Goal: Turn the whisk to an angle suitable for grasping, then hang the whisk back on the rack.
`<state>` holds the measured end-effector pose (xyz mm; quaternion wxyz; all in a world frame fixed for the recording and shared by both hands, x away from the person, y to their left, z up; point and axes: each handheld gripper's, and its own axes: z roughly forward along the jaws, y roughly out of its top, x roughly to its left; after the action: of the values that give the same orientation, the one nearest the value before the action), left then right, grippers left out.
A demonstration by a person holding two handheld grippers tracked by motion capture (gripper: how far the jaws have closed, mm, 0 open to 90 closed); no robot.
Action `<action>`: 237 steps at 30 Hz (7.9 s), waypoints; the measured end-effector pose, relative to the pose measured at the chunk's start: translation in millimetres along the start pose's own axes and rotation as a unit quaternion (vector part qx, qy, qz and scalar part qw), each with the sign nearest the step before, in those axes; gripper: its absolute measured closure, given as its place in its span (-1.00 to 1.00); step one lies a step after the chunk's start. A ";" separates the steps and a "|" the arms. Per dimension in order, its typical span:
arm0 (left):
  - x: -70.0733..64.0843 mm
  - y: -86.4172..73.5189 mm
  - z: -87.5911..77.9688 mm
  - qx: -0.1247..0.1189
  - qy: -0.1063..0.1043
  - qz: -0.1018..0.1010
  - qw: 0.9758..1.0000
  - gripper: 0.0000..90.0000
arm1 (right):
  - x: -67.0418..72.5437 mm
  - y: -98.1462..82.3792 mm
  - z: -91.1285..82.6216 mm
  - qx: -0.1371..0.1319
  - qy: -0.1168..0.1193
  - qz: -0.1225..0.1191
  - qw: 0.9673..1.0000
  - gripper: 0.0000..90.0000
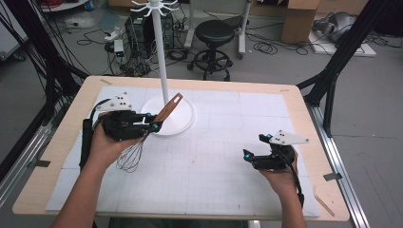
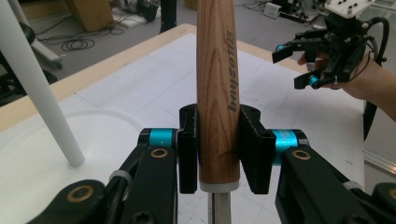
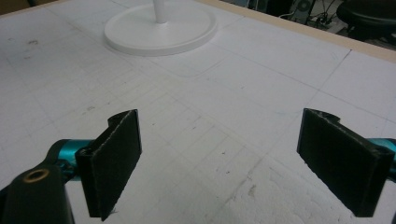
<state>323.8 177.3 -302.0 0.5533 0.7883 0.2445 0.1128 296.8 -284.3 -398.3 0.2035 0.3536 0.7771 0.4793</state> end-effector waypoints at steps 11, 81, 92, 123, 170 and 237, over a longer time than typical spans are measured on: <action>12.0 17.8 -20.4 -0.035 0.008 0.008 0.999 0.57 | 0.5 0.2 -0.1 0.001 0.001 -0.001 1.000 -0.72; 68.2 102.4 -67.4 -0.137 0.044 0.000 0.990 0.57 | 3.2 2.1 5.4 0.006 0.009 -0.003 1.000 -0.70; 75.2 112.0 -51.4 -0.133 0.055 -0.005 0.990 0.57 | -0.8 1.2 2.3 0.002 0.005 0.001 1.000 -0.70; 74.8 114.3 -33.8 -0.111 0.069 -0.004 0.991 0.57 | -2.4 0.1 0.5 -0.002 0.004 0.000 1.000 -0.70; 48.7 87.3 -39.4 -0.031 0.136 -0.016 0.990 -0.51 | 2.1 3.8 -1.2 -0.004 0.004 -0.008 1.000 -0.70; 11.9 -78.4 6.1 0.013 0.024 -0.037 0.999 -0.85 | 4.8 -1.0 8.3 0.028 0.003 -0.008 1.000 -0.70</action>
<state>316.3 199.4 -378.1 0.5405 0.7832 0.2878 0.1082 298.7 -276.0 -402.9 0.1949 0.3513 0.7939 0.4564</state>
